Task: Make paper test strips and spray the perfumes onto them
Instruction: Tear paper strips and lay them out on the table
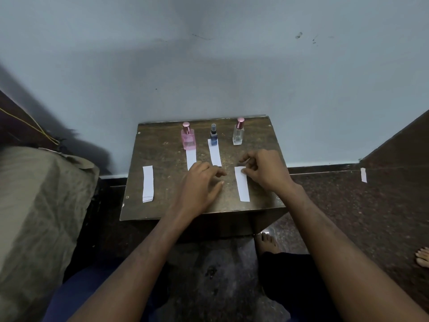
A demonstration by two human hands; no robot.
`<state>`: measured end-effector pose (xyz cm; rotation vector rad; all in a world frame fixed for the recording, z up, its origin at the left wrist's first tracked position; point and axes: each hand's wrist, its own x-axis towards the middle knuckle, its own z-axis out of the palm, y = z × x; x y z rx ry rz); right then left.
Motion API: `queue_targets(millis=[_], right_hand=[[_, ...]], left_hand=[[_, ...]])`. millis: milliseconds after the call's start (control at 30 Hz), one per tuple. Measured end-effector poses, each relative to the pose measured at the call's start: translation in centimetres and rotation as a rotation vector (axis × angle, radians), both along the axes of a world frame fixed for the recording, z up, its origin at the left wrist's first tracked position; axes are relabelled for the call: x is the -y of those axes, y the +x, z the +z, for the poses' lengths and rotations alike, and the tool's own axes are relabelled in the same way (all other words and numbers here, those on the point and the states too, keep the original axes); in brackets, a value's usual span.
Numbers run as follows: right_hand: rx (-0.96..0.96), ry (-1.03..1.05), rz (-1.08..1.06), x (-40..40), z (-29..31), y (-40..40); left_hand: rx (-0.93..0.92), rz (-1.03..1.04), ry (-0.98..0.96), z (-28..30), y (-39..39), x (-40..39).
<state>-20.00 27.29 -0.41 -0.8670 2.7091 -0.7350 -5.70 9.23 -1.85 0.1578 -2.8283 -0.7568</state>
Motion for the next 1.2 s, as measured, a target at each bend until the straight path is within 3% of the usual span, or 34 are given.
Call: queue_targets(millis=[533,700,1200], right_hand=[[-0.002,-0.146,-0.076,1.7,-1.4,-4.0],[-0.061,-0.293,-0.229,1.3,-1.1,-5.4],[-0.045,-0.328,-0.233,5.1,-0.6,-6.9]], left_hand=[[0.032,0.055,-0.057,-0.7,-5.4,-0.9],[0.082,0.081,-0.126,-0.9,-5.4,-1.5],[0.121,0.151,-0.149,-0.5,-8.0,-1.5]])
